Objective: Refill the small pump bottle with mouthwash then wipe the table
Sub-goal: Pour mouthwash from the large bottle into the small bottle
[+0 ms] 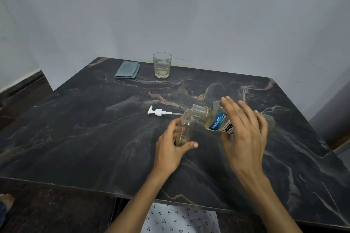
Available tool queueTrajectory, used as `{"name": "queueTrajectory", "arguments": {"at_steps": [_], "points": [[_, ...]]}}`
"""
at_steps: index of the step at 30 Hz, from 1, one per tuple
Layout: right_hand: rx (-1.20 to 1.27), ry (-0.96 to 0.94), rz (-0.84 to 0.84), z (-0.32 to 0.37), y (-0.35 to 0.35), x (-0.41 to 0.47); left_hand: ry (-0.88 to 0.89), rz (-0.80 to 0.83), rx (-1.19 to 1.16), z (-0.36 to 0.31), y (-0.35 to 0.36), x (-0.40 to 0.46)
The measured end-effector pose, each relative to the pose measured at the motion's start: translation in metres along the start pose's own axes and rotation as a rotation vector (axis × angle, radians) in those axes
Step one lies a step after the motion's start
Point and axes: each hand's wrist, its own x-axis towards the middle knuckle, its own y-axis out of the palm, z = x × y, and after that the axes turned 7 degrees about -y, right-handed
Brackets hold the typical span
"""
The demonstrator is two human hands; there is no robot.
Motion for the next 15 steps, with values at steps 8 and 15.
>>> {"name": "queueTrajectory", "arguments": {"at_steps": [8, 15], "points": [[-0.002, -0.009, -0.008, 0.0, 0.0, 0.0002, 0.002, -0.01, -0.008, 0.0, 0.0002, -0.0004], [-0.001, -0.015, -0.008, -0.0014, -0.0005, 0.0004, 0.004, -0.001, 0.0, -0.0016, -0.0004, -0.0013]]}}
